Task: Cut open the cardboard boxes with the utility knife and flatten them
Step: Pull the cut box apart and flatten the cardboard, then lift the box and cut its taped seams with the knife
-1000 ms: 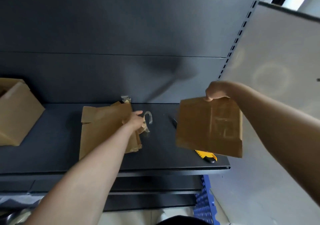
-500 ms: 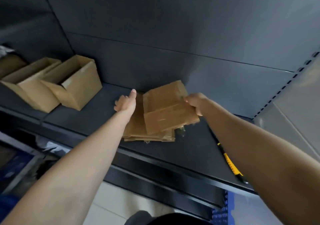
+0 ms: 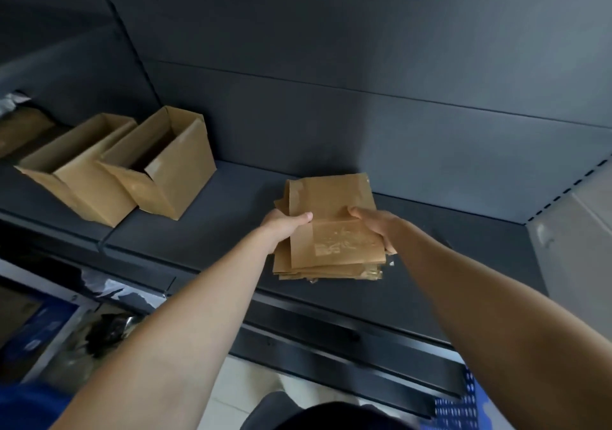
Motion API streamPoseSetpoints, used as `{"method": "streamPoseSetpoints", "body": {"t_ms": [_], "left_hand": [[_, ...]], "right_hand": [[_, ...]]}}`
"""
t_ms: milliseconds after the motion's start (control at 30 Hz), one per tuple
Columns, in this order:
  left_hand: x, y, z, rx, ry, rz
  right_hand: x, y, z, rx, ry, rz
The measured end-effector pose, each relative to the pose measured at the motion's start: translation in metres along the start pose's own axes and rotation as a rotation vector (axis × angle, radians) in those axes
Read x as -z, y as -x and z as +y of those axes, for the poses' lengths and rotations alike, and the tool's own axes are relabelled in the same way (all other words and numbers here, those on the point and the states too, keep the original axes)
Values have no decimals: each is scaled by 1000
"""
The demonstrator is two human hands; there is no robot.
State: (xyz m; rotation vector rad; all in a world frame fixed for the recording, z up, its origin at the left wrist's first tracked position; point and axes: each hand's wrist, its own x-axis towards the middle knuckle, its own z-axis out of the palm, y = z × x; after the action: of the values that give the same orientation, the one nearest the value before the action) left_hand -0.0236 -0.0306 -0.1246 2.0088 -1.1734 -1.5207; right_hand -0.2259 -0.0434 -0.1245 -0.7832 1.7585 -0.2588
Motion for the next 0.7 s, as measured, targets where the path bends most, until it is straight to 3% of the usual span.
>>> {"method": "streamPoseSetpoints", "body": {"t_ms": [167,300,433,567,700], "left_hand": [[30,-13,6,-43,-108,55],[48,-19,-1,-86,-282,140],[55,-20,1,-115,-373,158],[71,-17,17,-190,-270,121],[91,-9,30,-351,-199,256]], "right_hand": [[-31,33,-23,-77,120,-95],[-58,33,-35,-49,273,-23],[-69,36,-47,42,485,239],[-62,42,-72,151,509,544],[-63,50,-97,240,732,753]]}}
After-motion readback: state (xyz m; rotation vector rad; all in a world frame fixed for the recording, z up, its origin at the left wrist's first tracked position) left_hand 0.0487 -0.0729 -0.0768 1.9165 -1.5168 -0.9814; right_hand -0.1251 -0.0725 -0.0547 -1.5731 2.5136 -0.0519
